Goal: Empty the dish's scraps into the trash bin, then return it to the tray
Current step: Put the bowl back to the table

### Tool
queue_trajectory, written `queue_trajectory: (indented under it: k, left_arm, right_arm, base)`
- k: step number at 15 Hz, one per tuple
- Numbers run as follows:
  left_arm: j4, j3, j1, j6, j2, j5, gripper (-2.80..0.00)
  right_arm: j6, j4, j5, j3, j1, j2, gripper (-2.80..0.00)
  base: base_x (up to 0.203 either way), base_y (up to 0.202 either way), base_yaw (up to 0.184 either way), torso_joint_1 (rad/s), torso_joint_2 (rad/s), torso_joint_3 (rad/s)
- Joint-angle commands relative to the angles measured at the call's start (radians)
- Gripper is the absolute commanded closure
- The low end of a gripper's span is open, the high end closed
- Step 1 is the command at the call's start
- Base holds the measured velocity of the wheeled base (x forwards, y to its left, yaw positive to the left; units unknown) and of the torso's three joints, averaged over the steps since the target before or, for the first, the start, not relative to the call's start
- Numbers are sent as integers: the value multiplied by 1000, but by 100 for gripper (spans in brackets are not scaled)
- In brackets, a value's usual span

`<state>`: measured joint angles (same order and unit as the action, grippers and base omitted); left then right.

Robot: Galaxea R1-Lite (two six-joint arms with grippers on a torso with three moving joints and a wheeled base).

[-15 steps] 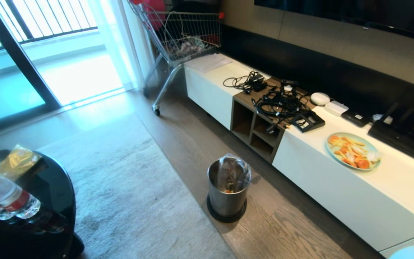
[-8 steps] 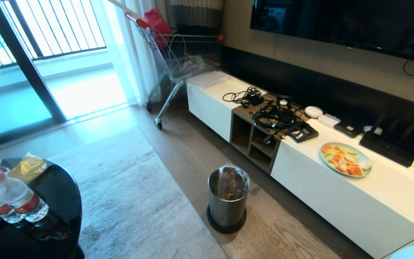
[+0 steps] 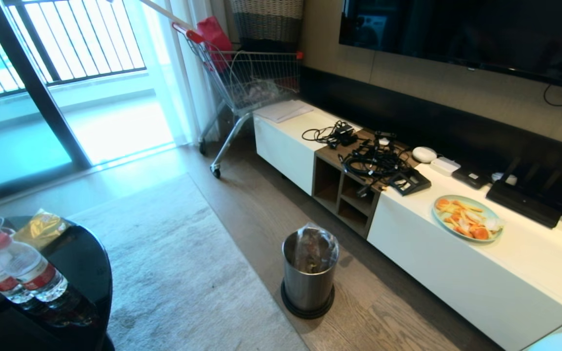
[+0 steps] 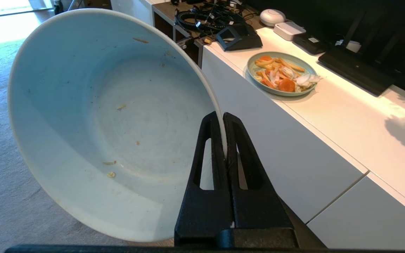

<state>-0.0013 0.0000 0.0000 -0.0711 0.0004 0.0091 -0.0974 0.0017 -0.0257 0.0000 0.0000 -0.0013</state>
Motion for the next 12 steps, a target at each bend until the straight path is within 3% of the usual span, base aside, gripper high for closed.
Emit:
queue_trajectory:
  k: [1, 10, 12]
  left_arm:
    - [0, 0, 0, -1, 0, 0, 0]
    - [0, 0, 0, -1, 0, 0, 0]
    - [0, 0, 0, -1, 0, 0, 0]
  right_arm:
    - [-1, 0, 0, 0, 0, 1, 0]
    - [-1, 0, 0, 0, 0, 1, 0]
    - [-1, 0, 0, 0, 0, 1, 0]
  base:
    - [0, 0, 0, 0, 0, 0]
    - [0, 0, 0, 0, 0, 0]
    - [-160, 0, 0, 3, 4, 3]
